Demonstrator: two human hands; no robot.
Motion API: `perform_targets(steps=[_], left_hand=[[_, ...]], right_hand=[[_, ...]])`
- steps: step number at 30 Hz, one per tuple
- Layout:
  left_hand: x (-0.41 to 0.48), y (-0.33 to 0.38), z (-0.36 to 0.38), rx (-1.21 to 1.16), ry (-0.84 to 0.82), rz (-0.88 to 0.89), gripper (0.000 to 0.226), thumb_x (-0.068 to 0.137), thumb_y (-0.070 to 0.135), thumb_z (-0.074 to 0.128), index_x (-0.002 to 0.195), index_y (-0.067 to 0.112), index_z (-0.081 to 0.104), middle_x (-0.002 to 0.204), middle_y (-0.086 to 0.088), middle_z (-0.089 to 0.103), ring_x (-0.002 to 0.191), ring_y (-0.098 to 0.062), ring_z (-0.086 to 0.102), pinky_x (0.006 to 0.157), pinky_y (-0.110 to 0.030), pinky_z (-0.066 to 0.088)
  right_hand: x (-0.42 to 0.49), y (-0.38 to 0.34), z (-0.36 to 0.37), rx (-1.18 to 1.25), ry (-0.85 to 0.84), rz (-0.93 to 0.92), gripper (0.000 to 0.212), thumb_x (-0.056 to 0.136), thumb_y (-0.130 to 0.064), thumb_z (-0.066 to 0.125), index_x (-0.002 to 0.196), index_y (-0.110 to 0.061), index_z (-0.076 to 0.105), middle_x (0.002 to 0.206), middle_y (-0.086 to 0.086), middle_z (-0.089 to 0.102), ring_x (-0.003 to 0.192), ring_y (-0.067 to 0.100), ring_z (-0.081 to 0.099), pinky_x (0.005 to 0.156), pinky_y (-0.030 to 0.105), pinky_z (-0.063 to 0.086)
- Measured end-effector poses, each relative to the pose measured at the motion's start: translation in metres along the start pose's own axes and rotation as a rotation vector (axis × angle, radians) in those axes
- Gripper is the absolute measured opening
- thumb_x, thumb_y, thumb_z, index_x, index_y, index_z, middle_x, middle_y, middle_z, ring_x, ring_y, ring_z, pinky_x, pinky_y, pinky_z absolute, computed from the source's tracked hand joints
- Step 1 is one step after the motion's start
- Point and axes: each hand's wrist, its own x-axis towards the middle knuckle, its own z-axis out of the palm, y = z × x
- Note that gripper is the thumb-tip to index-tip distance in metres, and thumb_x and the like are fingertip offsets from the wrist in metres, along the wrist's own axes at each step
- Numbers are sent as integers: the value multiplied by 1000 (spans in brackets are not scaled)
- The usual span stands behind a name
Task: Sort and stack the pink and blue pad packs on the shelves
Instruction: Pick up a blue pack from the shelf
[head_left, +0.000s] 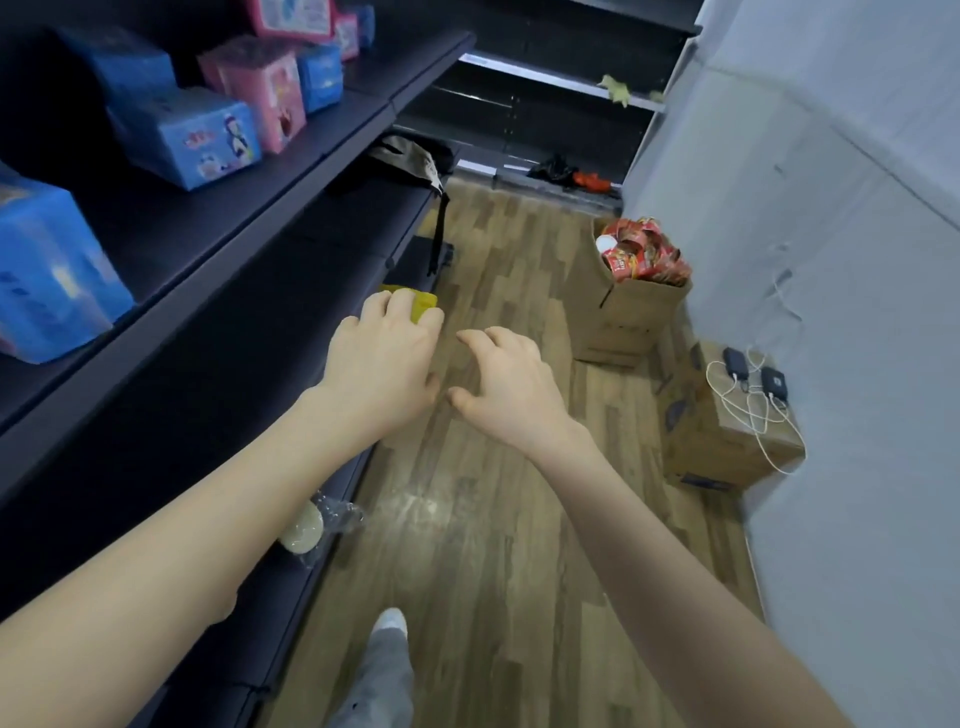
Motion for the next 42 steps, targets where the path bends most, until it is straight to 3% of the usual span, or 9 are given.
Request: perform_targets(steps=[9,25,42], left_hand=[[126,-22,20,-5,-5,61,52,87,39,54,131,16,37,134,-10,38,120,-30,39,80,-34,42],[249,-20,47,-31,-36,127,57,88,41,53,136,17,34,140,-11,34,128,-31,33,89,-37,42],[413,1,51,49,-23,-143,56,87,40,52,135,16,36,139,-9,34,128,-30,32,91,-39,40]], right_hand=[[116,22,-14,-4,-18,77,53,87,-31,54,135,-18,38,138,8,38,132,30,26,103,47,32],[224,76,-25,-2,-16,115,61,86,-32,55,140,-19,32,141,10,37,132,32,27,103,48,33],[400,164,-64,25,-35,-149,59,87,-30,54,141,-21,31,139,8,38,130,32,29,100,47,36]])
